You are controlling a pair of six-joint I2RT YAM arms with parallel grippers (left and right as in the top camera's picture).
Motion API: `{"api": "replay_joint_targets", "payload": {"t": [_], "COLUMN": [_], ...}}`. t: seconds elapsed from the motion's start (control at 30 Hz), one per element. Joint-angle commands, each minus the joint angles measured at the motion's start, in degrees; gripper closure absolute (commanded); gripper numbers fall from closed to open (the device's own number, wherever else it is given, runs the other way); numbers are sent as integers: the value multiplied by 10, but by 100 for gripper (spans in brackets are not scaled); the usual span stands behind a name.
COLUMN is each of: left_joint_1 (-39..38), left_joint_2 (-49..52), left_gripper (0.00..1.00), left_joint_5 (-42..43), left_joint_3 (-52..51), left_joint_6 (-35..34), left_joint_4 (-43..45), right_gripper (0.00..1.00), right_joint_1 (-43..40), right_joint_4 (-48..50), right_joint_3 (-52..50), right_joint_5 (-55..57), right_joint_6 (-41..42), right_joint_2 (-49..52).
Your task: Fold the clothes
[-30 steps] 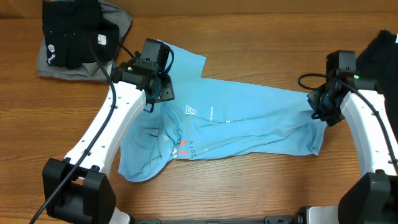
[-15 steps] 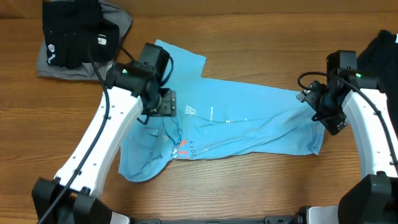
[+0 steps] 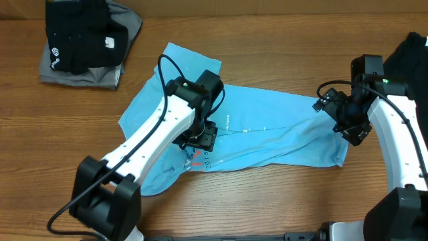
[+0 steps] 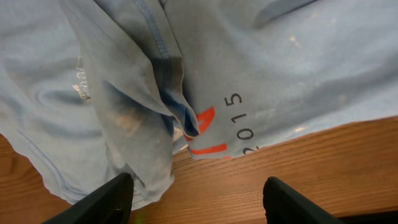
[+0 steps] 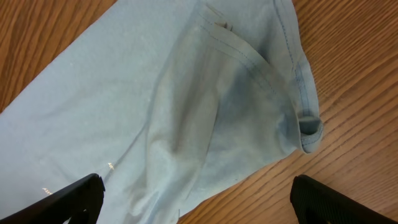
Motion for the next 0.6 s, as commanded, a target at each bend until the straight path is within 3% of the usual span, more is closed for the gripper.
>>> {"api": "replay_joint_targets", "payload": {"t": [0.0, 0.23, 0.43, 0.57], "left_joint_1": [-1, -1, 1, 3], "left_joint_2": [24, 68, 114, 121], "left_gripper": [30, 38, 40, 50], "left_joint_5": [6, -24, -24, -24], "left_joint_3": [-3, -3, -3, -3], "left_joint_6": [-37, -108, -116, -118], "left_joint_4": [-2, 6, 10, 19], "right_gripper": [0, 0, 0, 0], "right_joint_1": [-2, -2, -2, -2], "right_joint_4": [0, -1, -2, -3], "right_joint_3": [18, 18, 18, 18], "right_joint_5": [-3, -3, -3, 1], "right_joint_6": [-12, -12, -14, -16], "right_joint_2": [-2, -2, -2, -2]}}
